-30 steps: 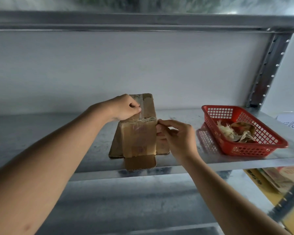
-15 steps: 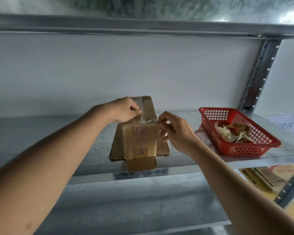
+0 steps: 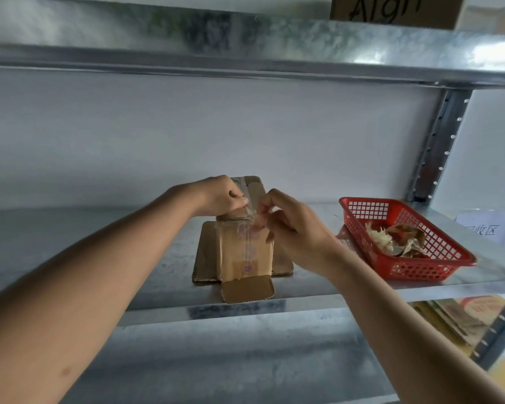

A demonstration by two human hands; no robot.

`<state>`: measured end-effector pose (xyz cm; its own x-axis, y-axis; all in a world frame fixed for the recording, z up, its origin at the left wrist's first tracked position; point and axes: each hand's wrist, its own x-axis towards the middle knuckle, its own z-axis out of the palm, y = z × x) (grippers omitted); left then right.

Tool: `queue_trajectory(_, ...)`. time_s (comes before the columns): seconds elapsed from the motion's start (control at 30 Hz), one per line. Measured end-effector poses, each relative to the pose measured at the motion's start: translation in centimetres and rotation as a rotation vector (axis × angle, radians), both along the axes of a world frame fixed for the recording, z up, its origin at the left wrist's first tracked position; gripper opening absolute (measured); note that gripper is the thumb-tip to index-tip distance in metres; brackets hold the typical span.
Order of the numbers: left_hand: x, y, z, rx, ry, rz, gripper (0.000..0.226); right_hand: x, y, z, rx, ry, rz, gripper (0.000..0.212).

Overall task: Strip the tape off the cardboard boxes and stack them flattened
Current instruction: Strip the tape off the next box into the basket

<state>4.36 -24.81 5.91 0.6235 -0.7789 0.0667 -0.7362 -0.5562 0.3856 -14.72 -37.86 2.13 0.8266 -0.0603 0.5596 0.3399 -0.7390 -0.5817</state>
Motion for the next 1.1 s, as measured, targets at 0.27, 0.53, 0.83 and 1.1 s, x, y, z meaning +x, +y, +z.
queue_trajectory(0.27,0.8,1.8,0.3,-0.048,0.103,-0.222,0.038,0.4,-1.2,-0.9,0.546,-0.011,0.021,0.016)
queue_trajectory(0.53,-0.1,0.1,-2.2,-0.070,0.099,-0.258,0.046,0.1,-1.3,-0.7,0.465,-0.127,-0.044,0.019)
queue_trajectory(0.83,-0.6,-2.3,-3.9,-0.194,0.081,-0.066,0.044,-1.5,-0.1,2.1,0.273,-0.301,0.042,0.008)
queue_trajectory(1.1,-0.5,-1.7,-2.8,-0.054,0.043,-0.185,0.048,0.2,-3.4,0.5,-0.047,0.026,-0.228,0.023)
